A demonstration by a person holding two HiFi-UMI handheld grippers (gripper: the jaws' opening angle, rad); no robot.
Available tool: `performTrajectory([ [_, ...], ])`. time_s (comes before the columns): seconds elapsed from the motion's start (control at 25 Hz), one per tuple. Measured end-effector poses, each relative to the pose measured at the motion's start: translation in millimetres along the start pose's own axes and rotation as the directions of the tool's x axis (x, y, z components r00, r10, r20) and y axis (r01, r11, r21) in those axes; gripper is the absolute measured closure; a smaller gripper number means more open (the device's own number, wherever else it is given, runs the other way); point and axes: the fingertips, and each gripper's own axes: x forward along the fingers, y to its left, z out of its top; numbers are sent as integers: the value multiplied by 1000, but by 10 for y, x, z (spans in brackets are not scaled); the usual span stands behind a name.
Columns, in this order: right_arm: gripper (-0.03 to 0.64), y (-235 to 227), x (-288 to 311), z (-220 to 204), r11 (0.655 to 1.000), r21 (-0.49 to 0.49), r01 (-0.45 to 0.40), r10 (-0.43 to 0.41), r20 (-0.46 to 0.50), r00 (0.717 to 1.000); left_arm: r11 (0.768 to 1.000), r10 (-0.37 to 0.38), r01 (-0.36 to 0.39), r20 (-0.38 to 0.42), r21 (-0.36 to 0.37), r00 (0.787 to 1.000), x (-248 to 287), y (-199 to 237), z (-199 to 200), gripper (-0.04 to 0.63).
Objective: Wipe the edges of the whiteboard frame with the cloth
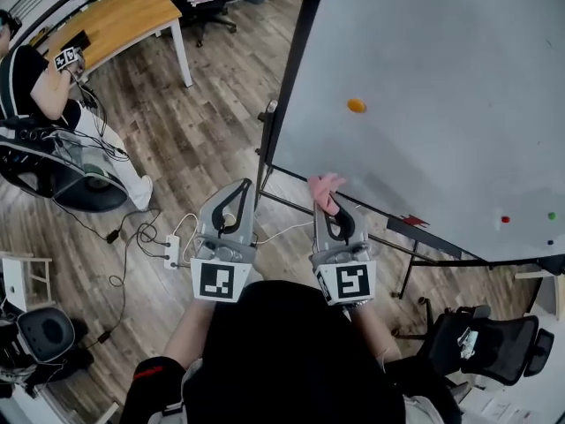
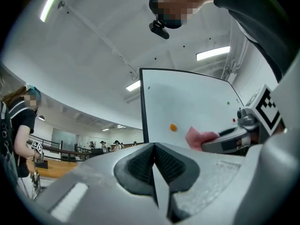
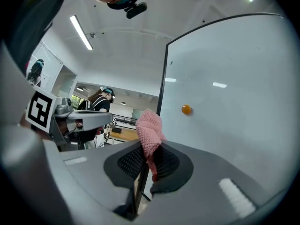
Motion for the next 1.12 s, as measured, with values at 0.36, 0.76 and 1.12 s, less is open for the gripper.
performTrajectory([
  [0.36, 588, -85, 345, 315, 996, -45, 76, -77, -12, 997, 995, -100, 99, 47, 24, 994, 322, 205, 269, 594],
  [0.76, 588, -166, 590, 1012, 987, -121, 105, -97, 74, 993, 994, -108, 111, 148, -11, 983, 513, 450, 698, 594],
  [1.12, 588, -255, 710, 1611, 965, -240, 104, -75, 127, 989, 978, -159, 127, 198, 166, 967, 661, 380, 1131, 594],
])
